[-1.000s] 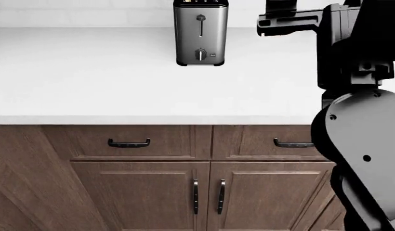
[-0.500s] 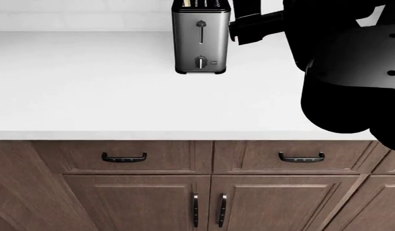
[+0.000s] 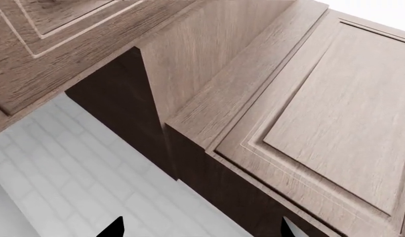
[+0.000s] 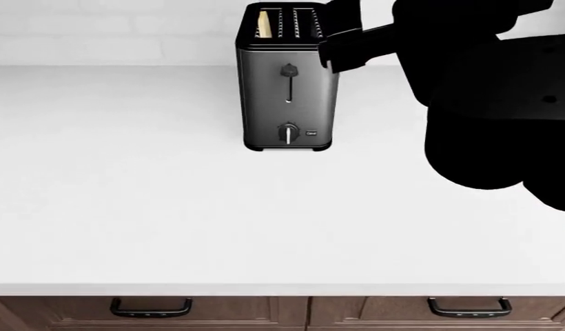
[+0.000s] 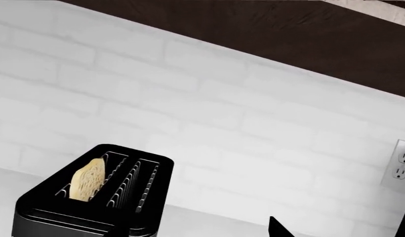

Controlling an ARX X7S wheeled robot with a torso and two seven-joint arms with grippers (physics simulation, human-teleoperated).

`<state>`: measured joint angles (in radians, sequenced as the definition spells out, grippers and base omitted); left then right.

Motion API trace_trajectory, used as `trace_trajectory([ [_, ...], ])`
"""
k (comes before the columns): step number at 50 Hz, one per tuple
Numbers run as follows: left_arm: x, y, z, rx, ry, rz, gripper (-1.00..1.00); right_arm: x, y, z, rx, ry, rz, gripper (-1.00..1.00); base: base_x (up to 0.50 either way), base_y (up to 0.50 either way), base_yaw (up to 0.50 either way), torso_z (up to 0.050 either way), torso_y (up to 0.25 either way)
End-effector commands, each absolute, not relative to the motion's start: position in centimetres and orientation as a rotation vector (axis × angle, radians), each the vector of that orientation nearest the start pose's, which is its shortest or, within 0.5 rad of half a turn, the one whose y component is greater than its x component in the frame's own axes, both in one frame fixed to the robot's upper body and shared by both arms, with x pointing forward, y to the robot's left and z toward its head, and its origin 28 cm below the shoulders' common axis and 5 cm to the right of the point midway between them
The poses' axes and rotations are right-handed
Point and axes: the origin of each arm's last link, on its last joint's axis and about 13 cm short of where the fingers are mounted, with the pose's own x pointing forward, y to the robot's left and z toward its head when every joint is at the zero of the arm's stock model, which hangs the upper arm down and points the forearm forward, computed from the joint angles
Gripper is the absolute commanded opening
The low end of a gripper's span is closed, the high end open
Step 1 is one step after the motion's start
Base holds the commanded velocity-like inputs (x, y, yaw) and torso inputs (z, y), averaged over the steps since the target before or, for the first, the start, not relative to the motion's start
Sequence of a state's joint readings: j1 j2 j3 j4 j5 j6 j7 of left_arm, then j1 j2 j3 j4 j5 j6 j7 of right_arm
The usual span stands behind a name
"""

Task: Push down the lever of the toaster to turn it on.

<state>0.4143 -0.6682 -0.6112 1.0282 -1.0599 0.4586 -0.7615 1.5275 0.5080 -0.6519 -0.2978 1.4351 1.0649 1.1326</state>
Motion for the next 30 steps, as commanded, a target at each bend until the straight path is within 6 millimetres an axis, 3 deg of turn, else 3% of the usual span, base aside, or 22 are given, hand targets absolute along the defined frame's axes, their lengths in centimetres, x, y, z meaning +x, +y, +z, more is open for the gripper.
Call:
trace_trajectory([
  [1, 8.7, 29.7, 24.7, -0.597, -0.954, 0.338, 1.00, 25.6, -6.6, 35.1, -0.247, -0.186, -0.008, 1.00, 0.50, 0.00, 0.00, 0.000, 0.000],
  [13, 8.7, 29.7, 24.7, -0.598, -0.955, 0.339, 1.00, 25.8, -6.3, 35.0, -0.264, -0.194, -0.033, 1.00, 0.05, 0.00, 0.00, 0.000, 0.001],
  [14, 8.7, 29.7, 24.7, -0.598, -0.955, 0.339, 1.00, 25.9, -6.3, 34.9, -0.258, -0.193, -0.030, -1.00, 0.00, 0.00, 0.00, 0.000, 0.000],
  [30, 8.7, 29.8, 24.8, -0.598, -0.955, 0.340, 1.00, 24.6, -4.7, 35.6, -0.169, -0.242, 0.079, -1.00, 0.00, 0.00, 0.00, 0.000, 0.000],
])
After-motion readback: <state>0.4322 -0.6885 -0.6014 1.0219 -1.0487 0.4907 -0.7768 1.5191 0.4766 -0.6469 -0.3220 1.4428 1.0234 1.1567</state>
